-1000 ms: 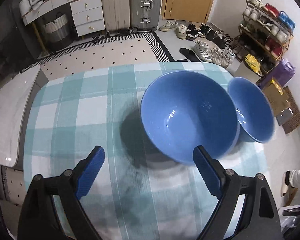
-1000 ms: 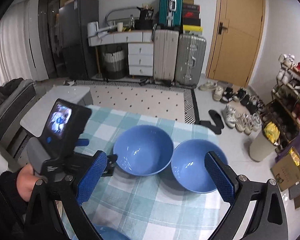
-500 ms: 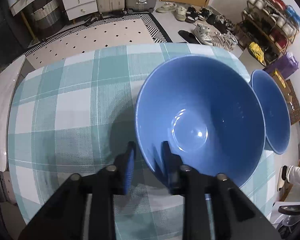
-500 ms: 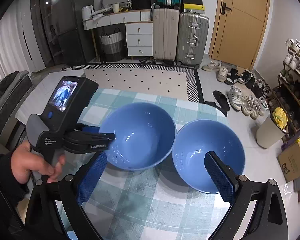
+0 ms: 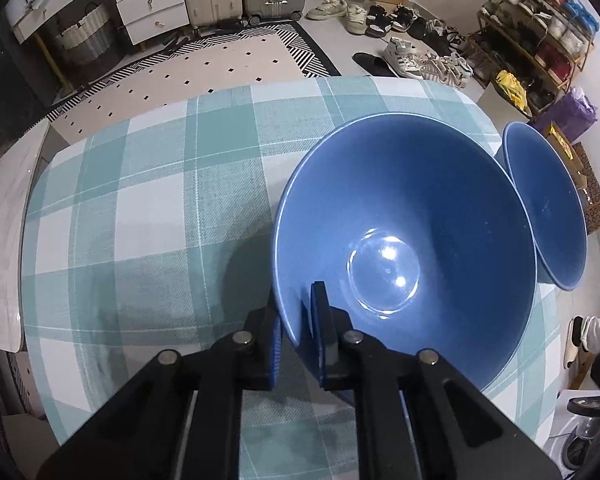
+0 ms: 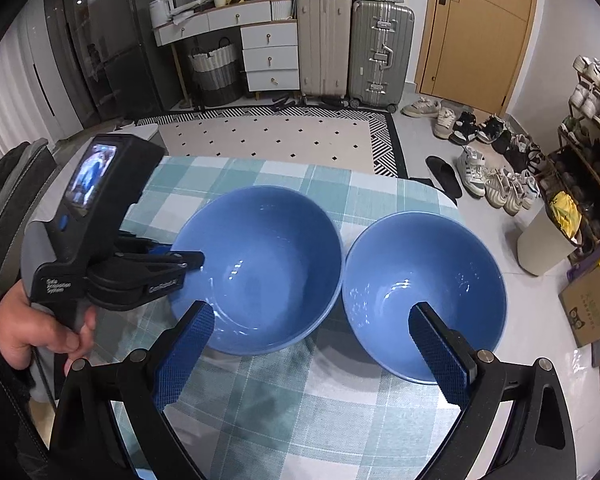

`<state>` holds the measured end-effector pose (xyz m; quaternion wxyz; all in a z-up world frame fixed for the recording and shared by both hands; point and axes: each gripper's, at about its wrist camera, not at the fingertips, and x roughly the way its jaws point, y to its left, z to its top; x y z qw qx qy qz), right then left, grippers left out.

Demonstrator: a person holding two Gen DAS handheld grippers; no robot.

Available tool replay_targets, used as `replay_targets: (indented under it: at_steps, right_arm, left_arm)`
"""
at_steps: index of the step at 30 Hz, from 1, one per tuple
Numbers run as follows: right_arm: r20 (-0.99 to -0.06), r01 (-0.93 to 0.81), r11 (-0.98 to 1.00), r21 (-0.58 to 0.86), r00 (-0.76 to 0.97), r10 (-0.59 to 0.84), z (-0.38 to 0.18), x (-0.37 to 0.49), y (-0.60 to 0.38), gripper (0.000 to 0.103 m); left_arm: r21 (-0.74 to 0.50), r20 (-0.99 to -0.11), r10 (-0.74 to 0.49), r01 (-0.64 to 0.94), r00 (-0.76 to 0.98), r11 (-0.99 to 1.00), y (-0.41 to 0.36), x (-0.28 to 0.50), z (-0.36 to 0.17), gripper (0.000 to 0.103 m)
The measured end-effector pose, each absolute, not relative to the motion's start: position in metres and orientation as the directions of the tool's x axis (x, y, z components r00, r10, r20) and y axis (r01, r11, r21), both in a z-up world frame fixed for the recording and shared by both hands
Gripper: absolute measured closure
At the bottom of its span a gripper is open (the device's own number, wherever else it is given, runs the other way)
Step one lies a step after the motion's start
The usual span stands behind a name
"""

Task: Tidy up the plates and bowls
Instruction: 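Close the left gripper on a blue bowl rim while the right gripper grips its opposite rim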

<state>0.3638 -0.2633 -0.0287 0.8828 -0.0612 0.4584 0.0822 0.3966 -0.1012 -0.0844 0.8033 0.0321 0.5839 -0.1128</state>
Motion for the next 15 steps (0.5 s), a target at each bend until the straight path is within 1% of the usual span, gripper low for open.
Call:
replay_targets:
  at_steps: [15]
  right_arm:
    - [-0.863, -0.2, 0.98, 0.022, 0.491, 0.12, -0.04, 0.372, -0.249, 0.003]
  left_arm:
    - [-0.019, -0.952, -0.082, 0.211, 0.294, 0.977, -0.059, 0.358, -0.083, 0.092]
